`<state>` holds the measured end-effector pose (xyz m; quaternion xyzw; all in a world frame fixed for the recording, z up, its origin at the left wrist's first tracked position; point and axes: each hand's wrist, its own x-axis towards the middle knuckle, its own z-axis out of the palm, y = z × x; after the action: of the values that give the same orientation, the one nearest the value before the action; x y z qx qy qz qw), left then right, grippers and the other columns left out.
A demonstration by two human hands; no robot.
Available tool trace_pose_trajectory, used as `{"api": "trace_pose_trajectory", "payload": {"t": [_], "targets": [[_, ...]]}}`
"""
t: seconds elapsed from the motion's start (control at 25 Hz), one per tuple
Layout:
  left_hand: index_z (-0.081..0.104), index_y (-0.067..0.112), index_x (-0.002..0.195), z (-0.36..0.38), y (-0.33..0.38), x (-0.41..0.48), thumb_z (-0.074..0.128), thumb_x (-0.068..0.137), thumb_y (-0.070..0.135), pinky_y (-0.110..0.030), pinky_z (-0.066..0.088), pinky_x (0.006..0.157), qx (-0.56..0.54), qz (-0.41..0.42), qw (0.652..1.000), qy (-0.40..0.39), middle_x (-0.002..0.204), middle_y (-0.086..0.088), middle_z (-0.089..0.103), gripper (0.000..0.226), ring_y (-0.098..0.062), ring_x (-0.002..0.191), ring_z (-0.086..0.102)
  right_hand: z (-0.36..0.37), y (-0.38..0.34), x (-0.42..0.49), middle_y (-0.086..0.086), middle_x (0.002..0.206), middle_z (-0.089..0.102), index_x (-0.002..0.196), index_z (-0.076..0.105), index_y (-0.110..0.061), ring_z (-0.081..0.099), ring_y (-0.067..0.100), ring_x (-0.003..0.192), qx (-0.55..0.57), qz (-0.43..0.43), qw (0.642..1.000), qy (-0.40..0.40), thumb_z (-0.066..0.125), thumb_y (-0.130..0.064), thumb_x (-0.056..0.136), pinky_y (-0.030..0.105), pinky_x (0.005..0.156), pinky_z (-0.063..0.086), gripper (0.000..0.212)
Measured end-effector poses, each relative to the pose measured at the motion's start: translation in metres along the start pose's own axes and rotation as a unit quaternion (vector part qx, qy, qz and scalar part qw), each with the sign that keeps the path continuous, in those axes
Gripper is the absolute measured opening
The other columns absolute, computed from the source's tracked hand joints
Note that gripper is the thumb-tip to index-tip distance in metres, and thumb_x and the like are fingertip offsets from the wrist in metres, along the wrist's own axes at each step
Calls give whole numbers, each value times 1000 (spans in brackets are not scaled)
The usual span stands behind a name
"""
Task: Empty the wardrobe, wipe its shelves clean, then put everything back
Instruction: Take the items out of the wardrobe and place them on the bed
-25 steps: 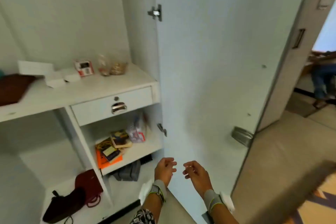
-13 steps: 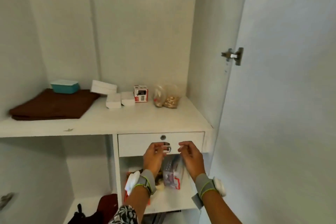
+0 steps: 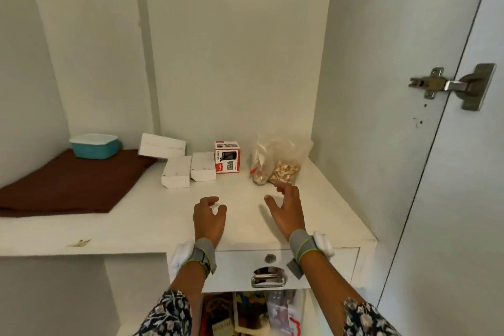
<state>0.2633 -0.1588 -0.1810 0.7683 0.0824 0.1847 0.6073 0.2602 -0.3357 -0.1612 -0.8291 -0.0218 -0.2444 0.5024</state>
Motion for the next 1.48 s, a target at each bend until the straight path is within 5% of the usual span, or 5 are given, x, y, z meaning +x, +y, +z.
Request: {"api": "trace_pose_trajectory", "payload": {"t": [0.44, 0.68, 0.92, 1.12, 1.48], "targets": [[37, 1, 136, 47, -25, 141, 76, 71, 8, -50, 33, 107, -12, -8, 996, 87, 138, -21, 35, 76, -38, 128, 35, 61, 26, 138, 10, 151, 14, 147, 14, -19, 14, 32, 142, -78, 133, 977, 147, 76, -57, 66, 45, 115, 21, 109], [27, 2, 143, 63, -29, 177, 78, 72, 17, -42, 20, 114, 26, 3, 991, 131, 148, -20, 26, 89, -33, 139, 21, 97, 32, 188, 11, 158, -2, 150, 0, -25, -6, 31, 146, -176, 158, 961, 142, 71, -70, 59, 51, 117, -1, 124], [26, 6, 144, 76, -31, 206, 82, 69, 26, -46, 26, 113, 62, 0, 981, 187, 148, -20, 25, 96, -35, 136, 25, 109, 58, 202, 12, 135, 43, 147, 20, -19, 36, 33, 128, -287, 139, 937, 143, 70, -48, 67, 46, 108, 18, 98], [28, 10, 142, 86, -29, 221, 84, 62, 39, -43, 33, 101, 165, -36, 964, 206, 143, -18, 32, 103, -35, 127, 32, 104, 66, 204, 8, 115, 59, 119, 54, -16, 48, 30, 113, -280, 81, 945, 147, 49, -48, 72, 40, 95, 23, 57], [41, 11, 133, 93, -36, 245, 83, 62, 44, -43, 35, 101, 152, -23, 970, 191, 137, -15, 42, 89, -35, 122, 44, 102, 62, 200, 9, 97, 69, 101, 64, -17, 58, 30, 100, -193, 56, 964, 174, 47, -52, 74, 35, 87, 29, 47]]}}
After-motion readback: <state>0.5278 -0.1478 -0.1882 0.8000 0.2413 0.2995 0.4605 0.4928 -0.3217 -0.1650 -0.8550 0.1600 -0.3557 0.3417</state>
